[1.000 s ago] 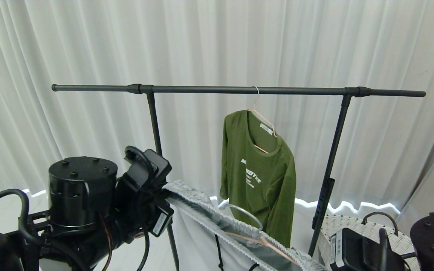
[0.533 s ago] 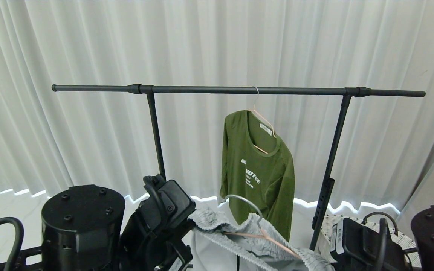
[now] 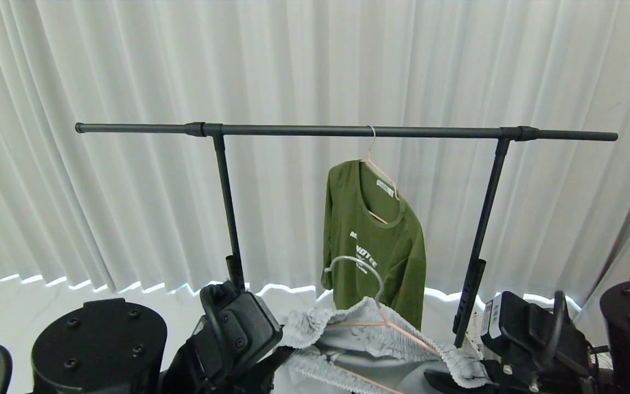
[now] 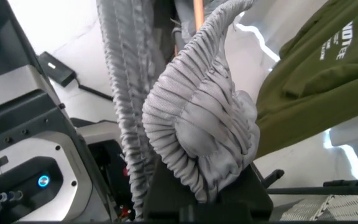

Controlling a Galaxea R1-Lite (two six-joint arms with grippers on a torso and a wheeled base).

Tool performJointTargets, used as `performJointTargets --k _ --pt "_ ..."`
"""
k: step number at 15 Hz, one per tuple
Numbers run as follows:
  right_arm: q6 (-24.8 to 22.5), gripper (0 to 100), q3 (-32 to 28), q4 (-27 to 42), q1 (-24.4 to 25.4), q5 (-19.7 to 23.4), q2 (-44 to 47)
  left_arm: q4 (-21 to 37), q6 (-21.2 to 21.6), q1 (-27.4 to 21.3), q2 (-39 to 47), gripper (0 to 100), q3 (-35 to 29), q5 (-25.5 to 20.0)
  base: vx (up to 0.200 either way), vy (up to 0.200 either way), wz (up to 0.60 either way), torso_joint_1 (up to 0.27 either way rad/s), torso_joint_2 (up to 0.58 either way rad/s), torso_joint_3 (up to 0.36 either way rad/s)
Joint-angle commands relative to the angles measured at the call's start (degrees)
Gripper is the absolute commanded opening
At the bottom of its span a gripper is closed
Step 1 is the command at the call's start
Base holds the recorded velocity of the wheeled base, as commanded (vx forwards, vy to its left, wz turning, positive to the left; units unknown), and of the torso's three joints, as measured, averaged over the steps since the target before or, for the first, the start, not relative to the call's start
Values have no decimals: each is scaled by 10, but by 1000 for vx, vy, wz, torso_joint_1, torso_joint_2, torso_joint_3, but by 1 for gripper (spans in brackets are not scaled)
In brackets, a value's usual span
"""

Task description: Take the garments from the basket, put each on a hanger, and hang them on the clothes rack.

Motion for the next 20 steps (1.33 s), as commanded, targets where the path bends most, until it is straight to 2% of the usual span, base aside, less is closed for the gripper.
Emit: performJointTargets --k 1,3,8,12,16,20 --pt "2 0 -6 -1 -4 -1 -1 0 0 -1 -8 100 1 -5 0 0 0 0 0 0" --pt "3 0 -9 -23 -20 -1 -6 0 0 -1 -27 100 17 -13 0 0 0 0 0 0" --pt "4 0 4 -22 -85 -1 -34 0 1 -1 -68 100 51 -21 0 0 0 0 0 0" --pt "4 0 36 16 -152 -14 -68 0 1 29 -82 100 53 -16 0 0 0 0 0 0" --pt "4 0 56 185 -255 -16 -186 1 10 159 -86 100 86 -14 0 0 0 0 0 0" --pt "4 0 60 293 -342 -15 -280 1 17 176 -86 100 109 -14 0 0 0 0 0 0"
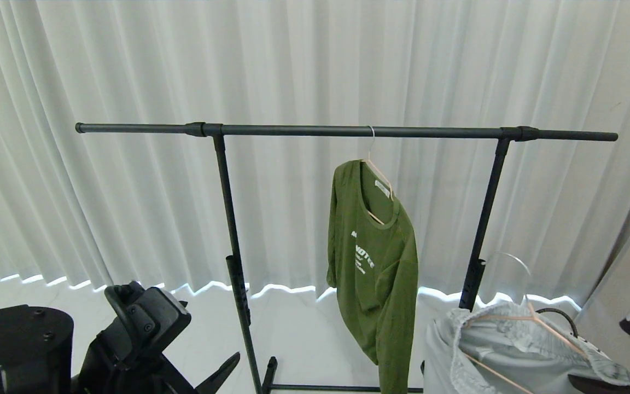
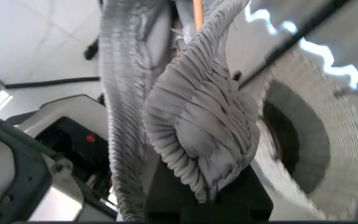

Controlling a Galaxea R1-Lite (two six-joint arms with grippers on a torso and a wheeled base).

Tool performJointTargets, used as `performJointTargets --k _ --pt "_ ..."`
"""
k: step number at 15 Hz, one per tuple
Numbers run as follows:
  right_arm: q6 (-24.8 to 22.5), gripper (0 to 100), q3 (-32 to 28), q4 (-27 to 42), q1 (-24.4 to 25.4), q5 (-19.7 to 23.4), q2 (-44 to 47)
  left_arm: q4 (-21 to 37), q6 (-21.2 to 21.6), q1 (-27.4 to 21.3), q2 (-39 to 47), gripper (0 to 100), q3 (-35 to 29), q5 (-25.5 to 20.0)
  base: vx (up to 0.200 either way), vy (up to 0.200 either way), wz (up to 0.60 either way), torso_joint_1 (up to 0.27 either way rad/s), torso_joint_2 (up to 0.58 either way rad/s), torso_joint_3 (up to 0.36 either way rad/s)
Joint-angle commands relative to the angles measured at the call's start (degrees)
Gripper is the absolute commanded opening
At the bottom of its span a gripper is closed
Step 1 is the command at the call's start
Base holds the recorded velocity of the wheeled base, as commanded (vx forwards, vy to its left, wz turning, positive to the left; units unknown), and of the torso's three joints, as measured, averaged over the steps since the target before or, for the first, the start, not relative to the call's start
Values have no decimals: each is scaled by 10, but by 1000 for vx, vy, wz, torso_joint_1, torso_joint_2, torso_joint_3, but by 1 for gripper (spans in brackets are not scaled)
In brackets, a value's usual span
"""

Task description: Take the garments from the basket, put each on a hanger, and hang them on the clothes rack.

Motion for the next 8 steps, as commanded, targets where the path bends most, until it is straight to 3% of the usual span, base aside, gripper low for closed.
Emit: performJointTargets --k 1,5,8 --pt "0 0 2 38 -51 0 -74 0 0 4 0 100 8 0 0 0 0 0 0 0" --pt "1 0 -4 32 -104 14 -92 -1 0 4 -1 100 8 27 0 0 0 0 0 0" --pt "4 0 -13 -54 -109 33 -59 -1 0 4 -4 100 6 34 0 0 0 0 0 0"
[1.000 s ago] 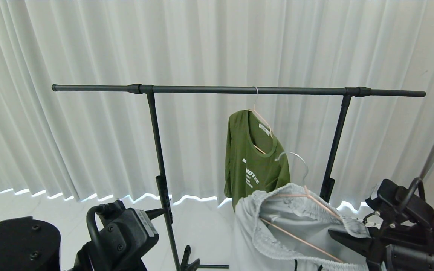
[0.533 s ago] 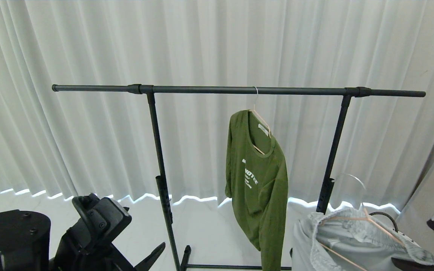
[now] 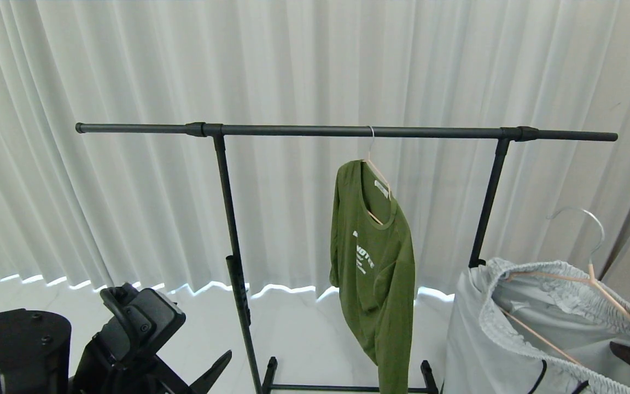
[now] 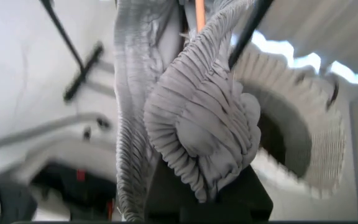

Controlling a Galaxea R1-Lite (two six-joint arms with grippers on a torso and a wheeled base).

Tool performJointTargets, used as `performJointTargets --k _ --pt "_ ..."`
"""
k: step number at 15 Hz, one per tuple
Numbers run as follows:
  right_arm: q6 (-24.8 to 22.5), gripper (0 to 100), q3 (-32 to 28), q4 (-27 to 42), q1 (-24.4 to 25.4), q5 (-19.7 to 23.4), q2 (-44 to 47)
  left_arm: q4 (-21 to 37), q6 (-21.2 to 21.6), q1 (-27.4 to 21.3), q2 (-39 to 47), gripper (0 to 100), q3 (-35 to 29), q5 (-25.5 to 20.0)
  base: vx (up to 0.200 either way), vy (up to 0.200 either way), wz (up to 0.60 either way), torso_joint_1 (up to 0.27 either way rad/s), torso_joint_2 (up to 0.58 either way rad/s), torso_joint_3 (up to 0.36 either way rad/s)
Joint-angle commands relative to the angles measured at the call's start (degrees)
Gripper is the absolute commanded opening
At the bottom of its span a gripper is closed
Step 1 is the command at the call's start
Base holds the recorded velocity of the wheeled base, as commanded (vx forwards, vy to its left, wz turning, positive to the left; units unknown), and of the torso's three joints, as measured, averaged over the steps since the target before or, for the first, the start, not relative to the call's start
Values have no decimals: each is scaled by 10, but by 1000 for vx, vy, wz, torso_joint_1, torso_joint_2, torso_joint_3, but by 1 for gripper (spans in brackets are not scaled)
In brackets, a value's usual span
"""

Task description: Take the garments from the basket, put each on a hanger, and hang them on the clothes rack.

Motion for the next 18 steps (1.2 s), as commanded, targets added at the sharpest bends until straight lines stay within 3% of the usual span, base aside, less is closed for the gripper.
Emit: performJointTargets --k 1,3,10,15,18 --pt "19 0 -13 -43 -3 1 35 0 -1 0 -1 100 -1 7 0 0 0 0 0 0" --pt "39 0 -36 -75 -6 1 67 0 -2 0 -2 100 -2 11 200 0 0 0 5 2" --pt "39 0 -67 -95 -12 1 101 0 -1 -1 -6 100 -3 11 200 0 0 3 3 3" --pt "39 0 -86 -163 -14 1 172 0 -1 -1 -6 100 -8 11 200 0 0 2 2 3" --pt "39 0 -127 -196 -21 2 230 0 -1 -4 -6 100 -8 10 0 0 0 0 0 0"
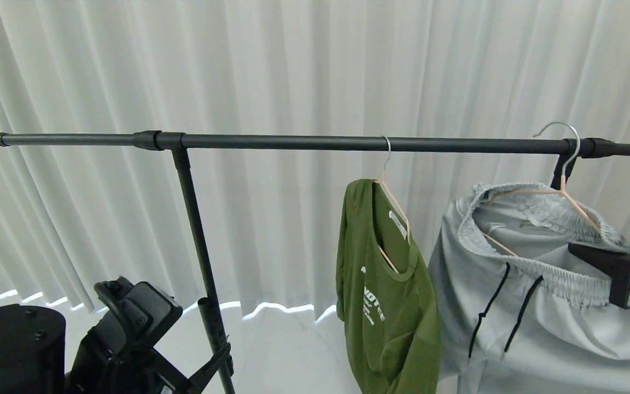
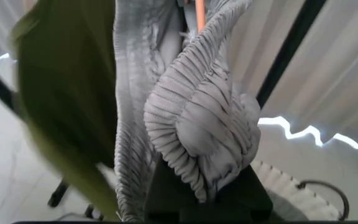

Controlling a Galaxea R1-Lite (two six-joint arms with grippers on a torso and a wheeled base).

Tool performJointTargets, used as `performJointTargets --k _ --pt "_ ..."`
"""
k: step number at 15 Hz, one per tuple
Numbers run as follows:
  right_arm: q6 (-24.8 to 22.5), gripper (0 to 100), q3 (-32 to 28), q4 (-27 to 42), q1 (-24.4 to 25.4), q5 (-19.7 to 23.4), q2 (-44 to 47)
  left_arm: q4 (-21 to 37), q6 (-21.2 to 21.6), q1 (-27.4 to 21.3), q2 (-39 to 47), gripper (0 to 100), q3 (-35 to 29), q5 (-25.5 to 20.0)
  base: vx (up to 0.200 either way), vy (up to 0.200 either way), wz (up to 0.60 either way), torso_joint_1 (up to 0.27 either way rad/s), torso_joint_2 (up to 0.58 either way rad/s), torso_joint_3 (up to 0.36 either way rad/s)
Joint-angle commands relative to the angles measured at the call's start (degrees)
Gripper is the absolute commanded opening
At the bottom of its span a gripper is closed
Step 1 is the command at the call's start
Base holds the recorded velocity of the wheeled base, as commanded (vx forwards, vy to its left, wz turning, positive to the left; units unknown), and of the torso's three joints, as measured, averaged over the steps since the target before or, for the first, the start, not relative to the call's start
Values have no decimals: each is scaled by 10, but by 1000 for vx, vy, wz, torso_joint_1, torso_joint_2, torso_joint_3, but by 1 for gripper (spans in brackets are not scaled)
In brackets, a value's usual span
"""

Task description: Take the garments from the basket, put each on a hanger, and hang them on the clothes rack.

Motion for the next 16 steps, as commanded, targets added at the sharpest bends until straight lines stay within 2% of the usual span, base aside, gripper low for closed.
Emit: performJointTargets --k 1,5,8,16 --pt "0 0 -39 -16 -7 1 69 0 0 -1 0 100 0 0 0 0 0 0 0 0" --pt "-1 0 -94 -60 -40 0 169 0 0 -1 0 100 0 0 0 0 0 0 0 0" --pt "-4 0 -128 -67 -55 -2 227 0 1 -7 0 100 0 0 0 0 0 0 0 0" --pt "-4 0 -129 -74 -55 -4 263 0 1 -21 0 100 1 0 0 0 0 0 0 0"
